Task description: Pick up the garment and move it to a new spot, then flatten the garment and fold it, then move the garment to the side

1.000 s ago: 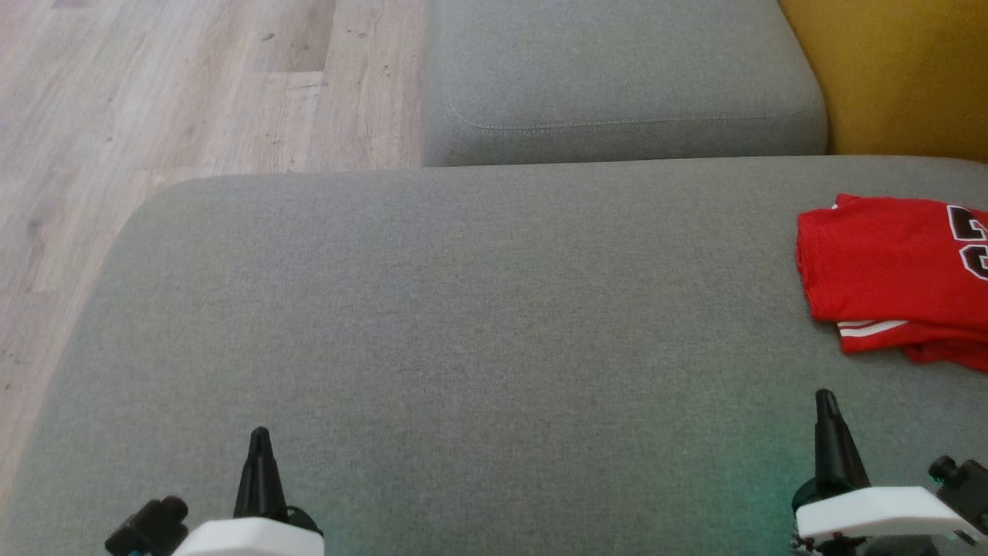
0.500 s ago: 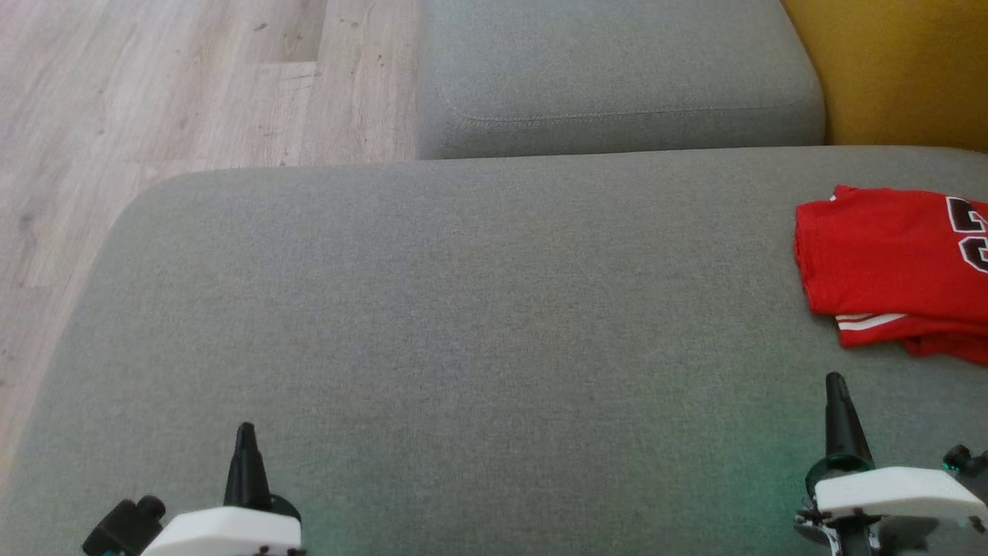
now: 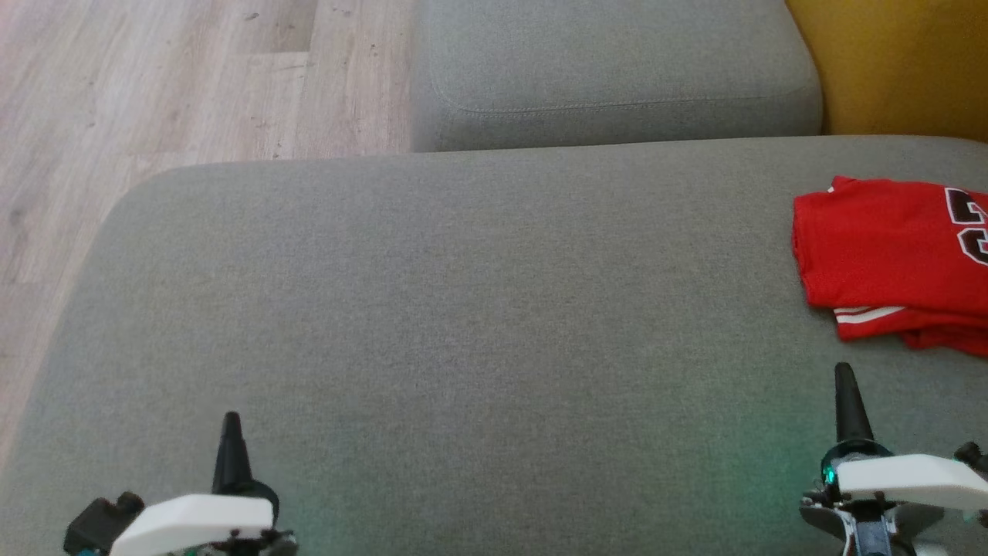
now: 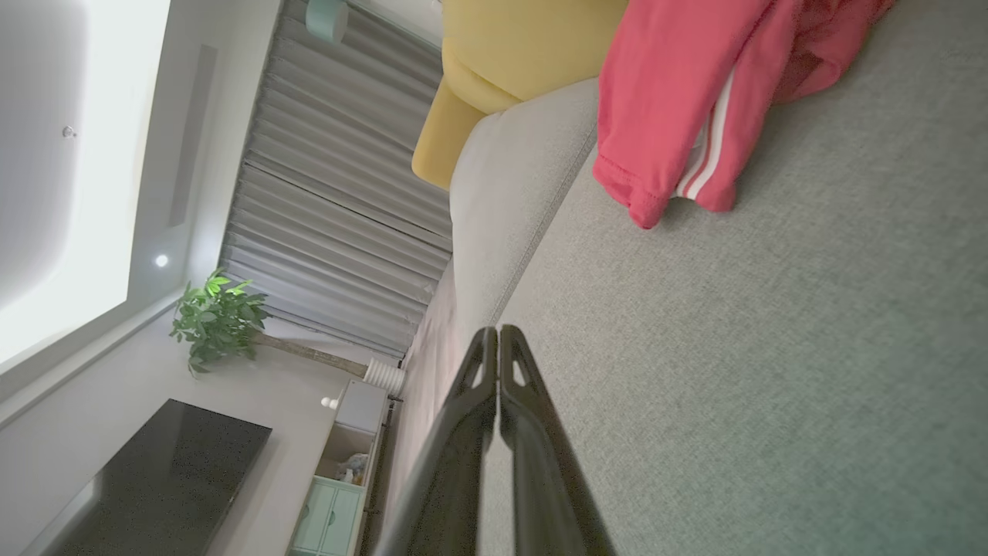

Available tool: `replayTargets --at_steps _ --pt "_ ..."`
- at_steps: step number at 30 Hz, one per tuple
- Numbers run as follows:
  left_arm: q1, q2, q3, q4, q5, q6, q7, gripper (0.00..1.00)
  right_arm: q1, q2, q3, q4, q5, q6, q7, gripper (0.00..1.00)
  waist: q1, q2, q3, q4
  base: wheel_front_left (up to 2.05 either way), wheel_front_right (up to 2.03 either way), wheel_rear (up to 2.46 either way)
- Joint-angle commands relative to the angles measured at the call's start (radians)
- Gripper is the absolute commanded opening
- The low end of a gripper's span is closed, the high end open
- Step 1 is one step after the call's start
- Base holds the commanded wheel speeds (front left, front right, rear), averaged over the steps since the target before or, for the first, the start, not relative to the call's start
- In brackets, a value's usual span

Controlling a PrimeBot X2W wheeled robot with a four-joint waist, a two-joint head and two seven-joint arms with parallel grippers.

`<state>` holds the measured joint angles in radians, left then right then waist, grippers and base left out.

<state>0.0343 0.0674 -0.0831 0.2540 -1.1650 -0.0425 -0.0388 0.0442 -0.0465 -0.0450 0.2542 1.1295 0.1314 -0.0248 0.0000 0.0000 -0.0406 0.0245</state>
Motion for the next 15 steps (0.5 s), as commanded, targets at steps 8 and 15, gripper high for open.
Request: replayTargets --at_steps 8,15 --pt "-0.078 0.012 0.061 -0.024 -0.107 -0.023 0.027 0.00 -0.075 -0.020 -0.002 -0.027 0.114 -0.001 0.026 0.00 0.0000 0.0000 0.009 -0.005 0.00 0.00 0.00" --pt "-0.091 0.012 0.083 -0.021 -0.188 -0.038 0.047 0.00 -0.092 -0.020 -0.012 -0.023 0.198 -0.001 0.047 0.00 0.0000 0.0000 0.017 -0.009 0.00 0.00 0.00"
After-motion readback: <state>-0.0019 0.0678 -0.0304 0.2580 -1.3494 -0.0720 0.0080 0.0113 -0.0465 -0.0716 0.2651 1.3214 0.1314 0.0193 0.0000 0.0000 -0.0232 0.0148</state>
